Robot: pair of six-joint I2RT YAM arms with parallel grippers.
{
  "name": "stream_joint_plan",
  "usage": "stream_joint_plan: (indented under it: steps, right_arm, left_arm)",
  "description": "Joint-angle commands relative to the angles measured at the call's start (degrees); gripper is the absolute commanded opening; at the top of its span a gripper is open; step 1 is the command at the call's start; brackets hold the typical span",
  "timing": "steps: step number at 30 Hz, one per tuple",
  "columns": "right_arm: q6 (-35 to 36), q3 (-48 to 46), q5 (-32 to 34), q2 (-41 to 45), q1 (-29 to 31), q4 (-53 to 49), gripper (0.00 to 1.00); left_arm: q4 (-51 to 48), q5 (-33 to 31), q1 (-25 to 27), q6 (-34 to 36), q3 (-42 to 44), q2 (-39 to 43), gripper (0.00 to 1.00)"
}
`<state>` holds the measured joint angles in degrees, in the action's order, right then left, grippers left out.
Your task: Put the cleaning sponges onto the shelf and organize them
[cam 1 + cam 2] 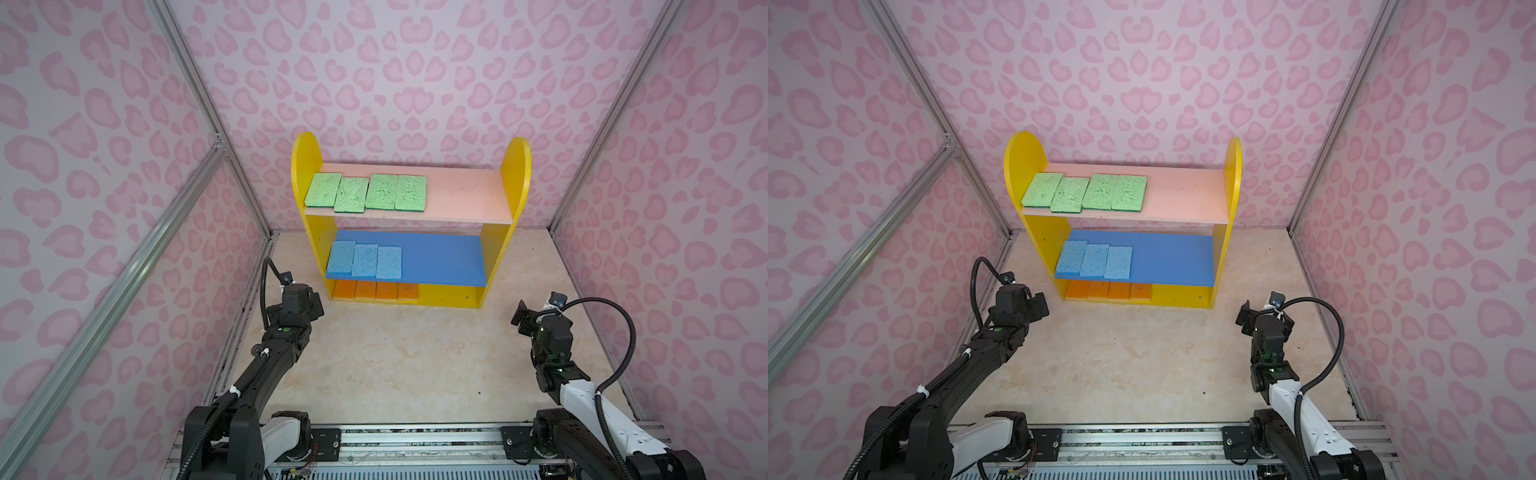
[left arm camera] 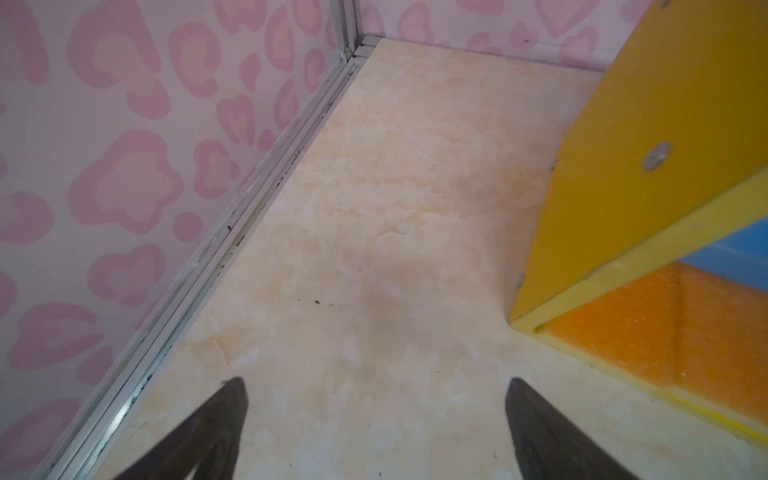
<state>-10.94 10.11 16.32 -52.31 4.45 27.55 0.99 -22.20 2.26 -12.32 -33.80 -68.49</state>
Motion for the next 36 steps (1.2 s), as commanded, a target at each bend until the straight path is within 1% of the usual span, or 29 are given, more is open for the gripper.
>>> stream_joint_plan:
  steps: [1, 4, 7, 9, 11, 14, 17, 19, 21, 25, 28, 31, 33, 36]
  right_arm:
    - [4.37, -1.45, 1.79, -2.34, -0.23, 12.85, 0.97]
    - [5.59, 0.78, 2.19, -5.51, -0.40, 10.99, 0.97]
    - [5.81, 0.07, 2.56, -10.19, -0.58, 15.78, 0.97]
    - [6.20, 0.65, 2.58, -13.05, -0.56, 16.84, 0.97]
    - [6.22, 1.01, 3.20, -14.72, -0.57, 18.60, 0.97]
    - [6.80, 1.04, 4.31, -17.16, -0.51, 22.00, 0.97]
    - [7.07, 0.95, 4.55, -19.30, -0.54, 25.92, 0.98]
    - [7.01, 0.32, 4.78, -21.09, -0.60, 29.71, 0.98]
    - [6.55, -0.75, 5.38, -25.09, -0.73, 36.30, 0.98]
    - [8.39, -2.52, 3.07, -34.83, -0.43, 50.36, 0.98]
    - [10.34, -4.26, 1.46, -38.96, 0.24, 58.12, 0.98]
    - [10.98, -4.99, 1.38, -40.16, 0.57, 60.91, 0.98]
    - [11.50, -5.08, 0.80, -39.76, 0.90, 60.45, 0.98]
    - [12.49, -4.22, 0.46, -38.52, 1.48, 57.45, 0.98]
  left_arm:
    - [9.43, 4.24, -1.53, 1.83, 0.75, -2.66, 0.97]
    - [15.04, 5.44, -1.65, 3.77, 0.82, -6.05, 0.98]
    - [20.15, 6.45, -1.74, 5.42, 1.16, -9.80, 0.98]
    - [23.01, 6.99, -1.90, 6.70, 0.85, -12.66, 0.97]
    - [25.99, 7.28, -2.08, 6.83, 0.76, -14.47, 0.98]
    - [30.37, 9.41, -2.26, 6.90, 0.84, -16.48, 0.98]
    - [31.83, 9.51, -2.55, 6.90, 0.64, -18.16, 0.98]
    - [31.24, 10.65, -3.16, 6.48, 0.24, -18.29, 0.98]
    - [32.42, 11.25, -3.59, 6.09, 1.35, -17.64, 0.98]
    - [43.23, 9.85, -3.54, 5.73, 9.38, -13.68, 0.98]
    - [48.17, 7.01, -3.46, 4.58, 13.24, -11.88, 0.98]
    - [53.45, 5.49, -3.24, 4.08, 16.63, -11.10, 0.98]
    - [56.62, 6.32, -3.06, 4.69, 18.33, -11.31, 0.98]
    - [60.68, 8.62, -1.60, 7.70, 19.07, -14.04, 0.98]
